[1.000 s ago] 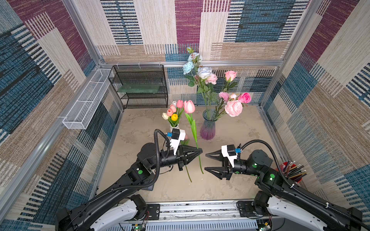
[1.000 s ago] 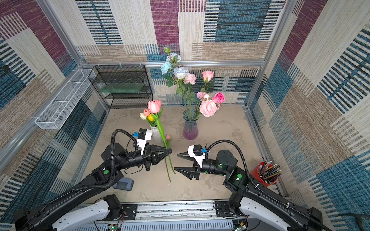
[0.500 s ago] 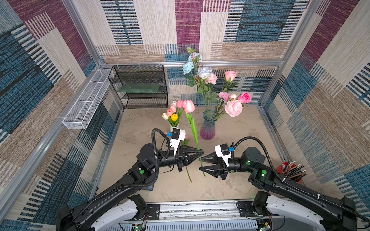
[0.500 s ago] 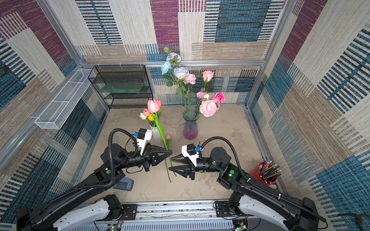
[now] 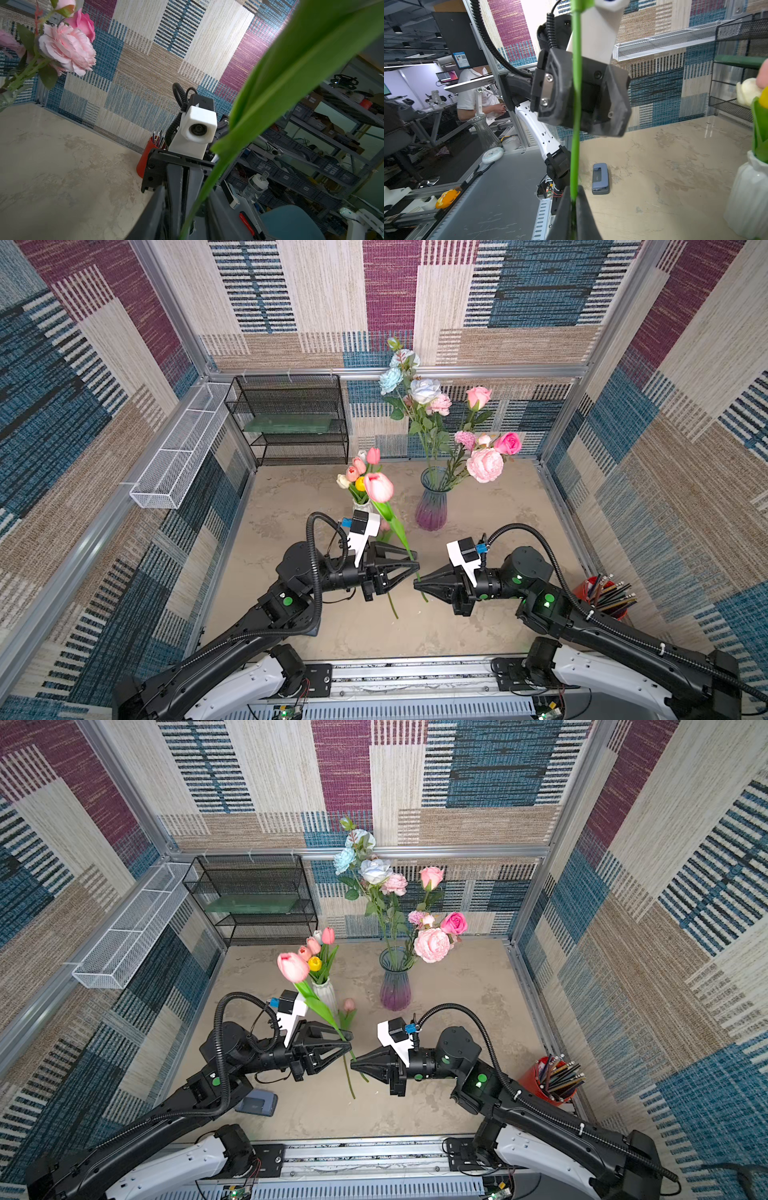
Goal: Pick out pink flowers from the vase
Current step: Pick up the flower from the vase, then place the flower at the center of the board.
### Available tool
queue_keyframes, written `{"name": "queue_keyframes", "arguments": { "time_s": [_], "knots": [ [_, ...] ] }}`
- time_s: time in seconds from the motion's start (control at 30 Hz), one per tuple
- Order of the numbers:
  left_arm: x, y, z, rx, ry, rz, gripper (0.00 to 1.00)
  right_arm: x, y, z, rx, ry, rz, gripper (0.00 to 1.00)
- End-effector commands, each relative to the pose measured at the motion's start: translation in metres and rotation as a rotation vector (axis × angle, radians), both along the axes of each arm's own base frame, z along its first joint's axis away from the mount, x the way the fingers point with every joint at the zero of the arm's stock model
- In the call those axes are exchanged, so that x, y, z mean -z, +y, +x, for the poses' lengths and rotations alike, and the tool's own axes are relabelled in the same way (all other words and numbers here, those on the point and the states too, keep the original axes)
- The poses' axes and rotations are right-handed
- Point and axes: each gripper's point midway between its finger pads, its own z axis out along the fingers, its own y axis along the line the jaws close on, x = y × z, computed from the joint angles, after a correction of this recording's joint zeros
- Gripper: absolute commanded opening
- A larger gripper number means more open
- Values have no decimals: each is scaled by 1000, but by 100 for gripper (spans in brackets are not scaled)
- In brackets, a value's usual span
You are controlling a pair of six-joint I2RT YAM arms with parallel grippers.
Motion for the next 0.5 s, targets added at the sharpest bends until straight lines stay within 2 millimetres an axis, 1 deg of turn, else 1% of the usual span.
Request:
{"name": "queue_keyframes", "arguments": {
  "time_s": [0.0, 0.03, 0.07, 0.13, 0.23, 0.27, 0.3, 0.4, 0.47],
  "knots": [
    [11, 7, 1, -55, -29, 81, 45, 4, -5, 23, 159, 17, -38, 0],
    [15, 11, 0, -70, -33, 110, 47, 6, -7, 30, 204, 24, -59, 0],
    [21, 18, 7, -136, -34, 146, 48, 9, -8, 36, 247, 24, -83, 0],
    [32, 33, 9, -213, -41, 216, 50, 22, -10, 42, 304, -8, -143, 0],
    [44, 61, 15, -353, -59, 312, 51, 52, -12, 57, 441, 25, -271, 0],
    [45, 73, 14, -395, -73, 330, 51, 63, -14, 63, 486, 39, -319, 0],
    [46, 82, 13, -427, -86, 345, 51, 72, -12, 59, 506, 59, -351, 0],
    [52, 105, 11, -505, -98, 397, 51, 96, -16, 63, 615, 123, -377, 0],
    [56, 116, 10, -542, -106, 432, 50, 113, -22, 68, 689, 220, -394, 0]
  ]
}}
